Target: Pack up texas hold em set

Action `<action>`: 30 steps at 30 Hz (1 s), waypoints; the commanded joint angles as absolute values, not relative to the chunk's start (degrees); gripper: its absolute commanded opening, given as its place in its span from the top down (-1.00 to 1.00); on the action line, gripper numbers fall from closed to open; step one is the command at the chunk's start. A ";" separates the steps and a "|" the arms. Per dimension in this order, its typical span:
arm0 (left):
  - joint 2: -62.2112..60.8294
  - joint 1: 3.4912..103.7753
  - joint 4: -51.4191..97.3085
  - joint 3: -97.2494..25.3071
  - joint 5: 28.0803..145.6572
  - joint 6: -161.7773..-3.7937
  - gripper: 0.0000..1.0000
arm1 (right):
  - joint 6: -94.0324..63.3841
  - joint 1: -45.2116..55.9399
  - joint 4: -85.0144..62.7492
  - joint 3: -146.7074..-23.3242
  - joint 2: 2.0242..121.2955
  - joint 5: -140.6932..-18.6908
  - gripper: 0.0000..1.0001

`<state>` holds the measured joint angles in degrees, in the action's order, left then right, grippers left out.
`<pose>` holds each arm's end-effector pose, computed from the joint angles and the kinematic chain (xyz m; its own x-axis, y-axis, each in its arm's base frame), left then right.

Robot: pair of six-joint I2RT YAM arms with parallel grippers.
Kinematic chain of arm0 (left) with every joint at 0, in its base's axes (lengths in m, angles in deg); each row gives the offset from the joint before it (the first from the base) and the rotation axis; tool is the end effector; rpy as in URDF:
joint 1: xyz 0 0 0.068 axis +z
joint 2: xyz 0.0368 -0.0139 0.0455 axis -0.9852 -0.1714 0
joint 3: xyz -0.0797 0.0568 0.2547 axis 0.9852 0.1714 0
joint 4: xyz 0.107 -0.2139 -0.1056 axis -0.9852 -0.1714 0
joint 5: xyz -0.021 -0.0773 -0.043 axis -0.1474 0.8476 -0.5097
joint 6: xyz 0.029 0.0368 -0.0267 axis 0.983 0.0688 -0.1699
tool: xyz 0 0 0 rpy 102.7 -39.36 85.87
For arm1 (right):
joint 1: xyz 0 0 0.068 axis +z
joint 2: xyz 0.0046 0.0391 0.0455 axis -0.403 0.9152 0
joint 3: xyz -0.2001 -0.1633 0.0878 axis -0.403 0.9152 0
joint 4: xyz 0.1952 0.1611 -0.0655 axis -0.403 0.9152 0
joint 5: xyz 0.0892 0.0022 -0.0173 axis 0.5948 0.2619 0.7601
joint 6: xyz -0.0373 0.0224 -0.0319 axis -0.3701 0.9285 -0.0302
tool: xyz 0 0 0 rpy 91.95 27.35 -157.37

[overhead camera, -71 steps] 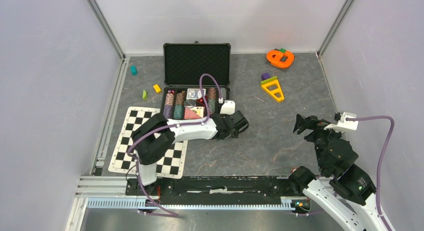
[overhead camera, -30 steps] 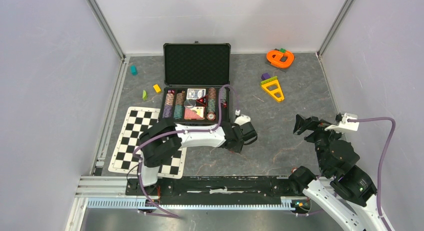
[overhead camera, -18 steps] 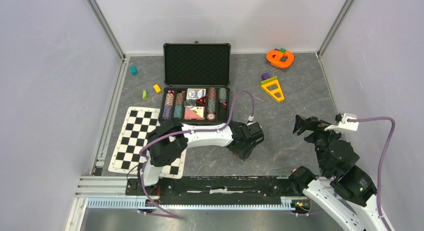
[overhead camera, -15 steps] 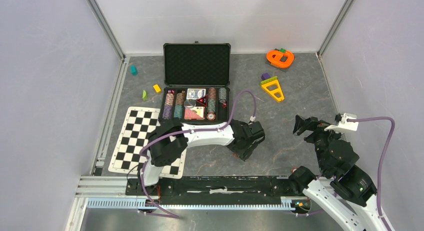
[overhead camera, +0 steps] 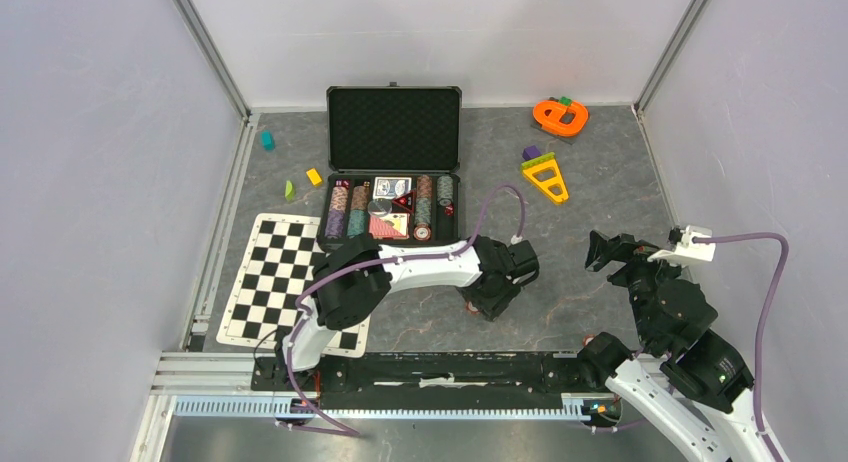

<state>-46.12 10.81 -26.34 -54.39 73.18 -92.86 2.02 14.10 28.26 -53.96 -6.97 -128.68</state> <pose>0.1517 -0.3927 0.1619 -0.6613 0.7119 -0.2365 0.7317 0.6816 0.0054 0.0441 0.0045 0.3377 -0.0756 0.3303 -0.9408 0.0951 0.9416 0.3229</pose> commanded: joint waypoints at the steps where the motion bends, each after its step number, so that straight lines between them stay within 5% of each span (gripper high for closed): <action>1: -47.57 11.79 -26.98 -55.13 73.36 -90.98 -0.35 | 2.13 14.42 27.58 -56.06 -6.36 -128.51 -0.97; 18: -47.32 12.61 -29.44 -55.49 74.08 -89.69 0.17 | 1.92 14.40 27.43 -55.71 -6.54 -128.51 -0.97; 30: -40.19 16.39 -35.03 -58.03 70.45 -86.38 0.22 | 1.89 14.43 27.47 -55.36 -6.57 -128.82 -0.97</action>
